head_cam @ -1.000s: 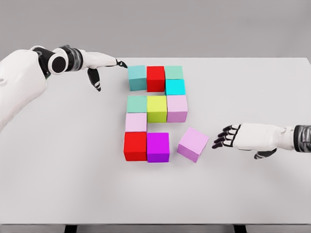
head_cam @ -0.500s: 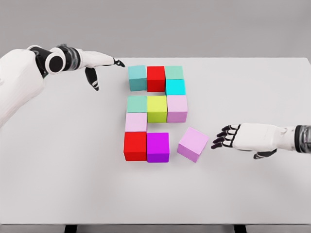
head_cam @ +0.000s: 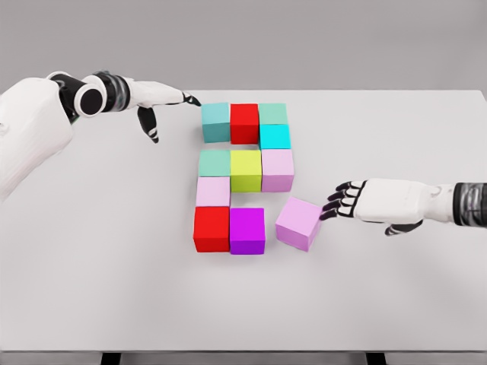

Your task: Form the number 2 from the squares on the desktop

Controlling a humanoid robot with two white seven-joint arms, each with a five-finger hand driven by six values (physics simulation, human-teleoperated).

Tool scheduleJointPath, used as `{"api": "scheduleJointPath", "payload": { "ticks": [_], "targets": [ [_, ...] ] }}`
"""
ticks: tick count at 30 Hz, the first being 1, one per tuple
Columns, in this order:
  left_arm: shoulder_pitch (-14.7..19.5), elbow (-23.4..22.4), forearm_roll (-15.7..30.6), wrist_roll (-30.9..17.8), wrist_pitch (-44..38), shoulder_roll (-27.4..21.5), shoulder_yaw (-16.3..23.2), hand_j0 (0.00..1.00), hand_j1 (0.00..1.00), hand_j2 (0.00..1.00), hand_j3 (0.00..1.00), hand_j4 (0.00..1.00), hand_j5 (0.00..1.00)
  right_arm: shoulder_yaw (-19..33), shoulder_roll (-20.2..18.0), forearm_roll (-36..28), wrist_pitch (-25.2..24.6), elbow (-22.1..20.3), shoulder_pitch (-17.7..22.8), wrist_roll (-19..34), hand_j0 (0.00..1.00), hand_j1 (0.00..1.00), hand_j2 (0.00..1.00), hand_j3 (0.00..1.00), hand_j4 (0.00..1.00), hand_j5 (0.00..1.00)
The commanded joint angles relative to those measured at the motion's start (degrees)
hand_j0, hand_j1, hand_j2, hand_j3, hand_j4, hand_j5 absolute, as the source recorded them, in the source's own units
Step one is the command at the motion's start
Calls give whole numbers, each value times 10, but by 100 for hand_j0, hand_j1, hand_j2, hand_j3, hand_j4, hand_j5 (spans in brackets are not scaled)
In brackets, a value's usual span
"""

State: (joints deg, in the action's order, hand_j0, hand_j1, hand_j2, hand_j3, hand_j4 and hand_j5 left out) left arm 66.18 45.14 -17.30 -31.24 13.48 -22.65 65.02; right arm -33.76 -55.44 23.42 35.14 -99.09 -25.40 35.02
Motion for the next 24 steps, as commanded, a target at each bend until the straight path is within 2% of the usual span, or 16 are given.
{"api": "scheduleJointPath", "payload": {
  "ticks": [1,10,14,24],
  "targets": [
    [0,1,1,0,0,1,-1,100,100,100,100,100,100,-2,2,-3,-1,0,0,0,100,100,100,100,100,100],
    [1,1,0,0,-1,3,-1,100,100,100,100,100,100,-12,10,-2,-1,22,-9,0,100,100,100,100,100,100],
    [2,1,0,0,-1,4,-1,100,100,100,100,100,100,-27,22,-3,-1,44,-33,0,100,100,100,100,100,100],
    [3,-1,1,3,-2,-5,-4,100,100,100,100,100,100,-45,30,-2,-1,46,-49,0,100,100,100,100,100,100]
  ]
}}
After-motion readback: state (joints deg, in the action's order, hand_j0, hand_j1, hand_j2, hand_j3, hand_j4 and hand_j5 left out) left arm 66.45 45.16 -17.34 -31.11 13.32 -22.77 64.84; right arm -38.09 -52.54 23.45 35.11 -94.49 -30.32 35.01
